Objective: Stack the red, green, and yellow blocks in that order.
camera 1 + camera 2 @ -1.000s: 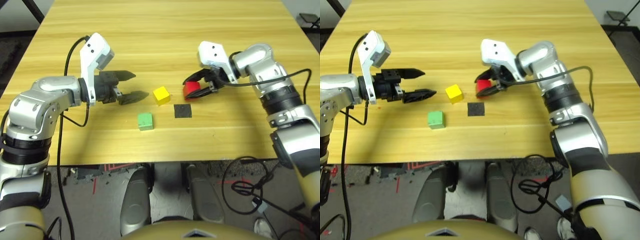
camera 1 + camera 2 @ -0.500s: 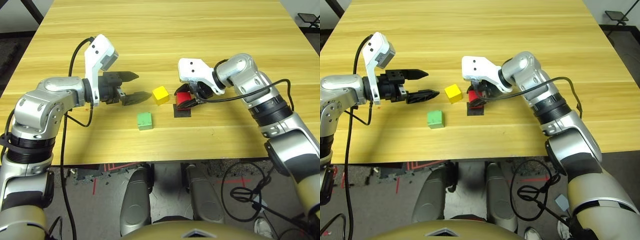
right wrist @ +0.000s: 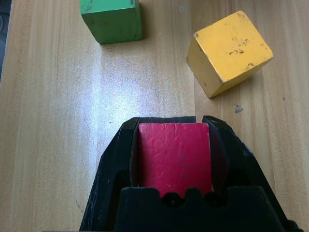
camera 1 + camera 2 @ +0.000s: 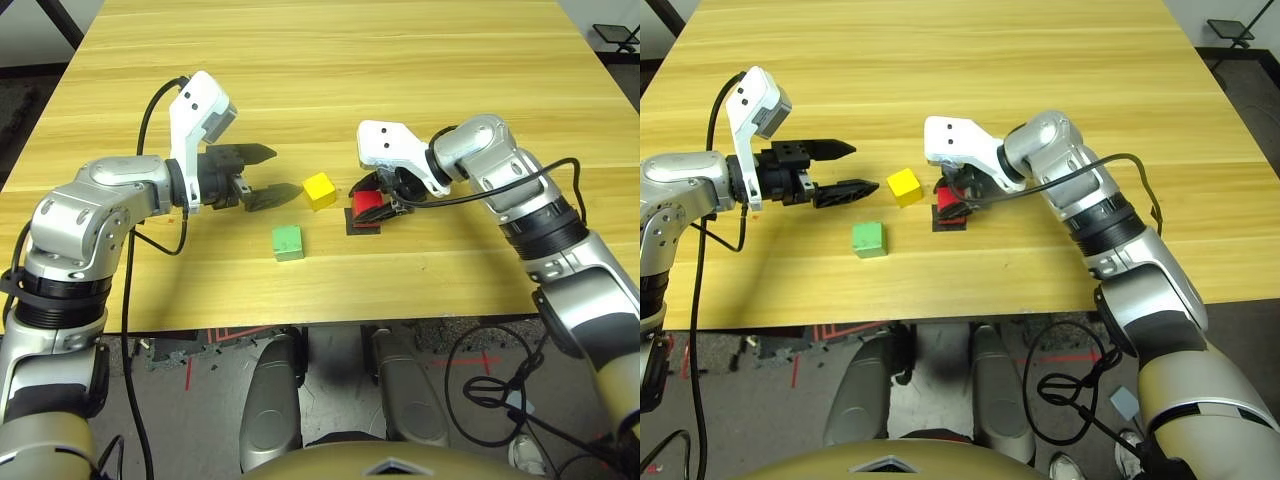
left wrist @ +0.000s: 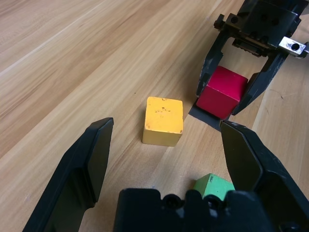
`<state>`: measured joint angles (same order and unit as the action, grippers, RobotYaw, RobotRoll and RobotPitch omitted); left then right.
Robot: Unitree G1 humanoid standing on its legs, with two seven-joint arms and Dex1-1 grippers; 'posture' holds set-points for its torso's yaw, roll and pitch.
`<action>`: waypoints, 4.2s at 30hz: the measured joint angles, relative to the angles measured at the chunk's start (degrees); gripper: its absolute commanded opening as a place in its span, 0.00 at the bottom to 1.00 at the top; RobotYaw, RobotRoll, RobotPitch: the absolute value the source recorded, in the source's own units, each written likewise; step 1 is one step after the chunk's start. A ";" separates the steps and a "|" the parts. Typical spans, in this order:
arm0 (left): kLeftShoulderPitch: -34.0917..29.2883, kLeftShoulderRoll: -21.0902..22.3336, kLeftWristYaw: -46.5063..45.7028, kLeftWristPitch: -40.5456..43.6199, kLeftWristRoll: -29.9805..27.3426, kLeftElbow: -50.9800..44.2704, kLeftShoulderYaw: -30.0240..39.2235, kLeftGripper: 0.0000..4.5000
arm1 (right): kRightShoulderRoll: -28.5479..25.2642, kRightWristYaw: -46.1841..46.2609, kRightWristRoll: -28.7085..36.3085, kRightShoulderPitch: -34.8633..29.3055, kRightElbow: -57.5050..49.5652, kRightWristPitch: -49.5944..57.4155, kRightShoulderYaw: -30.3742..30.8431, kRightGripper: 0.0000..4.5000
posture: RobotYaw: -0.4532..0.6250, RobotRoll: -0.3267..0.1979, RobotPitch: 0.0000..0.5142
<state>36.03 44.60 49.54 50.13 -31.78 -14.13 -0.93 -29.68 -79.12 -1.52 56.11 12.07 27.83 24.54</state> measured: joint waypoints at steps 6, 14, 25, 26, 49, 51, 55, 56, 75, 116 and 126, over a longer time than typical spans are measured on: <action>-0.01 0.00 -0.03 0.01 -0.01 -0.02 0.00 1.00 | 0.32 0.19 0.33 -0.43 0.02 -0.59 0.00 0.81 | 0.68 0.53 0.53; -0.04 1.25 2.23 -0.02 -0.03 -0.15 -0.31 1.00 | 1.00 -0.29 3.75 -0.60 0.47 -1.86 -1.58 1.00 | 0.68 0.54 0.51; -1.48 16.98 23.53 -7.46 3.63 -2.54 -8.26 1.00 | -10.65 -5.75 14.62 4.12 8.72 -3.15 -17.07 1.00 | 0.62 0.57 0.48; -1.43 16.98 24.01 -7.86 4.09 -2.53 -8.31 1.00 | -11.89 -5.63 14.71 3.49 8.82 -2.73 -17.73 1.00 | 0.61 0.57 0.48; -4.57 9.89 18.59 -8.68 9.89 -4.22 -11.96 1.00 | -15.91 -7.21 22.70 -7.85 1.08 -1.04 -21.56 1.00 | 0.54 0.62 0.51; -5.06 9.85 18.27 -8.82 10.49 -4.22 -11.99 1.00 | -15.90 -7.13 22.73 -7.85 1.08 -1.08 -21.55 1.00 | 0.54 0.62 0.51; -6.23 9.64 17.58 -9.35 12.00 -4.22 -12.95 1.00 | -15.90 -7.21 23.26 -7.87 1.06 -1.08 -21.55 1.00 | 0.53 0.62 0.52; -6.37 9.62 17.45 -9.41 12.40 -4.23 -13.13 1.00 | -15.90 -7.23 23.51 -7.91 1.03 -1.08 -21.55 1.00 | 0.53 0.62 0.52; -3.33 4.04 10.89 -0.26 10.62 -9.95 -12.03 0.46 | -15.63 -4.79 24.69 -9.80 -0.70 -1.07 -21.56 1.00 | 0.55 0.71 0.51; 24.32 -14.63 16.56 0.77 18.01 11.08 -26.05 0.46 | -18.21 -2.48 27.09 -20.77 -7.62 -2.55 -24.06 1.00 | 0.40 0.79 0.53; 23.32 -14.62 16.35 1.28 18.11 10.14 -27.04 0.46 | -18.21 -1.81 27.42 -20.77 -7.77 -2.36 -24.09 1.00 | 0.40 0.79 0.55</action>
<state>59.36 29.98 65.89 51.41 -13.67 -3.99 -27.97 -47.89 -80.94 25.91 35.33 4.29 25.47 0.45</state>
